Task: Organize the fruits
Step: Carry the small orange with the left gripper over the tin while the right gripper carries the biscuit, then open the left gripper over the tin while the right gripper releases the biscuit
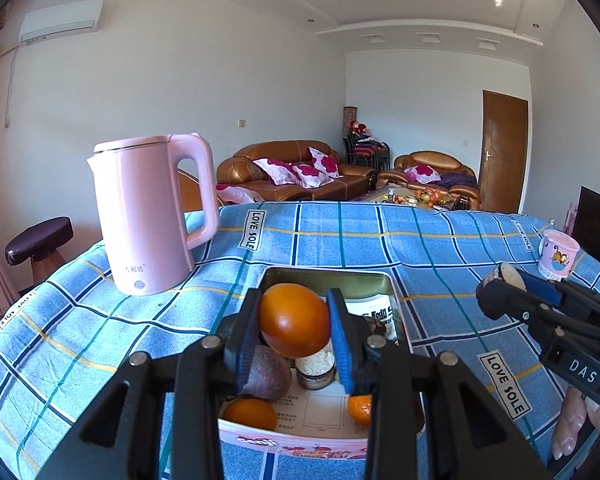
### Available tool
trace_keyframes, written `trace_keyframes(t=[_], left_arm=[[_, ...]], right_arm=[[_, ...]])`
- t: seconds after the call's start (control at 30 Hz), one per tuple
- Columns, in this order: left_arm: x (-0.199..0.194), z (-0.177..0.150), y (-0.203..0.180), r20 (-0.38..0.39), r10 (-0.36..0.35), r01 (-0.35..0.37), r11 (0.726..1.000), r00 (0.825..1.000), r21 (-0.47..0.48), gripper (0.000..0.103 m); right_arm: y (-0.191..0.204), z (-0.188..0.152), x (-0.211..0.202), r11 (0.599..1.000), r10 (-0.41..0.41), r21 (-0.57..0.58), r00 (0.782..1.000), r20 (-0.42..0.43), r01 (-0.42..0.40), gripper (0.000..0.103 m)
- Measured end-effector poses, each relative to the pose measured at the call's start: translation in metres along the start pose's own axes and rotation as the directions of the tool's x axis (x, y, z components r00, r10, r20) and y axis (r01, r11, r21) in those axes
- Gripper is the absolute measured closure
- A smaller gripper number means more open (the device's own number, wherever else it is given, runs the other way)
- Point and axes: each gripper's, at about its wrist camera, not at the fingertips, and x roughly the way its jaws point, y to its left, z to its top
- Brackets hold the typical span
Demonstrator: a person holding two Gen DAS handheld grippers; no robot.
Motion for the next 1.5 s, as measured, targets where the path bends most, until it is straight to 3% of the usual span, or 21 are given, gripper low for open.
trace_keyframes(t=[0.97,1.5], left_arm=[[0.014,-0.015,0.015,-0.072,0.000,-0.002,1.000,0.997,-0.026,0.068],[0.021,-0.020,0.015,-0.102,-0.013,0.011,1.000,0.995,-0.026,0.068]], right_arm=[[0.045,0.004,0.040,0.995,0.073,-0.060,0.996,-0.050,-0.076,0.067],[0.047,0.000,0.061,0.995,0.081,-0.044,0.990,-0.111,-0.087,0.067]])
